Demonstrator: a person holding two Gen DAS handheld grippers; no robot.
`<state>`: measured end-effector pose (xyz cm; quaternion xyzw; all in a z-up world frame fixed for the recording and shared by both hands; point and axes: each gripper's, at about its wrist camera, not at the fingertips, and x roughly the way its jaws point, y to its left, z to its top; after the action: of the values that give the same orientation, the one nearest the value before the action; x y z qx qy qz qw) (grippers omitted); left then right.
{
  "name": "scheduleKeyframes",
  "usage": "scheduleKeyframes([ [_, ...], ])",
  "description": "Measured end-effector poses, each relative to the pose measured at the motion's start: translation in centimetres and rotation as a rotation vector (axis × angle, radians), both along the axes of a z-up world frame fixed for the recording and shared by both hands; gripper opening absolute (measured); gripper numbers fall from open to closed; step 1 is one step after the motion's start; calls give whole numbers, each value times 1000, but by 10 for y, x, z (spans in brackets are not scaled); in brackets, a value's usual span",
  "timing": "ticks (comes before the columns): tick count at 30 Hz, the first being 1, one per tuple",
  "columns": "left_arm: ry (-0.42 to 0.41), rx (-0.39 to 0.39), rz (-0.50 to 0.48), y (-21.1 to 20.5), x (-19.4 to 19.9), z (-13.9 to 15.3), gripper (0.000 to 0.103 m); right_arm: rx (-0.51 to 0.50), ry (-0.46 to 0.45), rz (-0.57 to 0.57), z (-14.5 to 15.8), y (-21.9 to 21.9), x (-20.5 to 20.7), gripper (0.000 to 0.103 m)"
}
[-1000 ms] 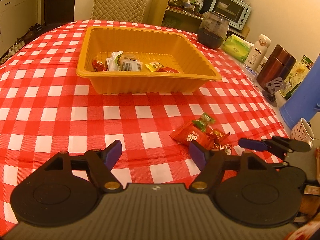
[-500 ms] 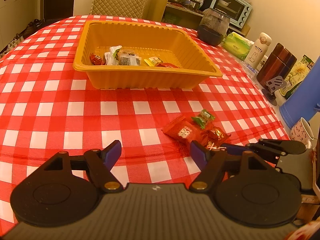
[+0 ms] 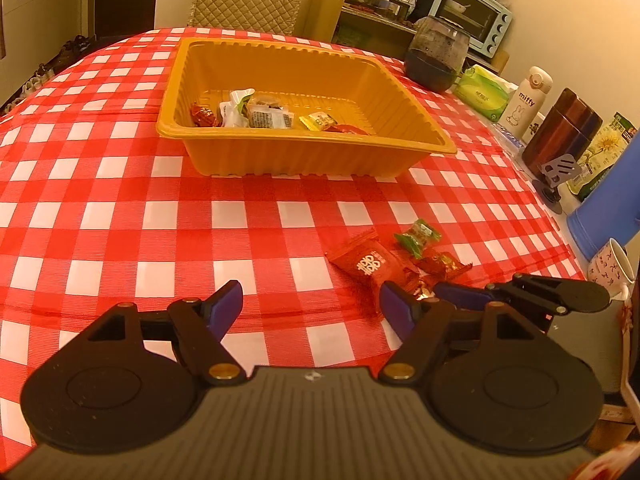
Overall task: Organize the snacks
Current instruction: 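Grasp the dark red chocolate candy with the right tool, then grasp the red square packet with left tool while right tool holds the chocolate candy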
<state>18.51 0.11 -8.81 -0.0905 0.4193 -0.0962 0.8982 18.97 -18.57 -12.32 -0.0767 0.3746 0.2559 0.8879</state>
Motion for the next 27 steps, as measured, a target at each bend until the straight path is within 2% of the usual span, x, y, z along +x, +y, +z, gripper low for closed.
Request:
scheduleKeyframes([
  [1,1,0,3,1,0,0,73,-5,2,2,1,1,0,25],
  [7,8,-3,3,1,3,-3,73,-2,38,-18,4,2,-5,24],
  [13,11,-33,-6,-9,13,-5,72,23,69,-132,10,-17,-10,24],
  [15,8,-49,-10,-15,19,-5,69,22,68,-165,14,-24,-10,24],
  [17,6,-58,-28,-23,25,-5,58,26,65,-193,16,-30,-10,24],
  [19,5,-67,-44,-30,29,-5,53,33,69,-209,17,-34,-8,24],
  [23,22,-85,-57,-39,37,-9,53,37,82,-231,16,-40,-7,24],
  [27,35,-65,-68,-49,43,-17,52,46,90,-260,17,-47,-5,24],
])
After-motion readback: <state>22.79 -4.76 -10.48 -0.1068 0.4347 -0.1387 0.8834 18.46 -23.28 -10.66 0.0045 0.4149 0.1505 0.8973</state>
